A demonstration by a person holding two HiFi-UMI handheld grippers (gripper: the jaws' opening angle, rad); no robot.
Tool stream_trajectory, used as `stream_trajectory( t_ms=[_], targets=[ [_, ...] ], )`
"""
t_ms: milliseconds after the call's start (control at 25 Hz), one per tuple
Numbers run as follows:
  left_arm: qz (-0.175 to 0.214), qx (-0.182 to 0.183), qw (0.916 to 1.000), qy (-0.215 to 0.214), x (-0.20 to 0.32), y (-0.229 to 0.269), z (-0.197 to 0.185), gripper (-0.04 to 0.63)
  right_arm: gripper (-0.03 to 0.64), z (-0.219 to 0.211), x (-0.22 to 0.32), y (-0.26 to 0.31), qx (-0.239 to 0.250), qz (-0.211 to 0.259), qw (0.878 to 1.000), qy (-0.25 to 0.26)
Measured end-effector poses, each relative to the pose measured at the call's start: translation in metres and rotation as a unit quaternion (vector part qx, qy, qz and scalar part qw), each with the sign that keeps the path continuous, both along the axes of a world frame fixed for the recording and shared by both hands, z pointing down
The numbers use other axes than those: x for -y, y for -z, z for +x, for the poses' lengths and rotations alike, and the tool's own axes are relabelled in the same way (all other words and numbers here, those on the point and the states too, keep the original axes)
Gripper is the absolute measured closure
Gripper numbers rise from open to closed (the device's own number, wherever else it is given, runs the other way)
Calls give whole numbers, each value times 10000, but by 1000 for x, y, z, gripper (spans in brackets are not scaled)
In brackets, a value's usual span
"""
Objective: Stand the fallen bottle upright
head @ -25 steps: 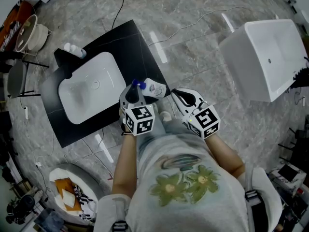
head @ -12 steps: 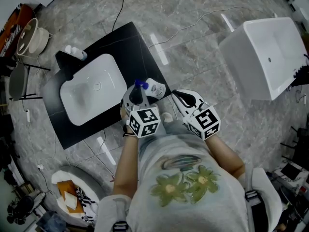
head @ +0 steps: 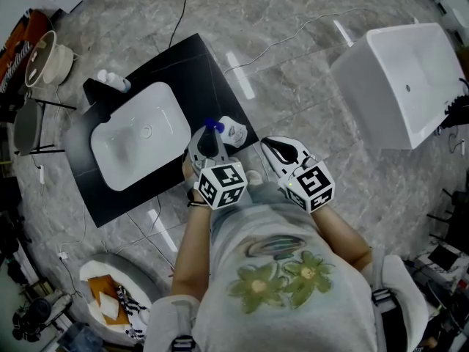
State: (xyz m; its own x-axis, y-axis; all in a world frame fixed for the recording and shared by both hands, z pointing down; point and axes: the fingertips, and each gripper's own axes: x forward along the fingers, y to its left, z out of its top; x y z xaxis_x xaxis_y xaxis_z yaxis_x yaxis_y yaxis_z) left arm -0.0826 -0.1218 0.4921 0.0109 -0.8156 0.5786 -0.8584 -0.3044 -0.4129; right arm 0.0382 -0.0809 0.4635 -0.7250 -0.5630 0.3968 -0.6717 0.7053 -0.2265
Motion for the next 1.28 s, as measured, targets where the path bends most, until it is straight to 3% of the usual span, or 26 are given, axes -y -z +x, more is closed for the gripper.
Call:
stream_trajectory(
  t_ms=[720, 1280],
  targets=[
    [231, 712, 9965, -376, -8, 5, 22, 540, 572, 9, -9, -2, 0, -34, 9999, -140],
    [335, 783, 9940, -680, -17, 12, 49, 532, 572, 16, -18, -2, 30, -43, 9998, -214]
  ],
)
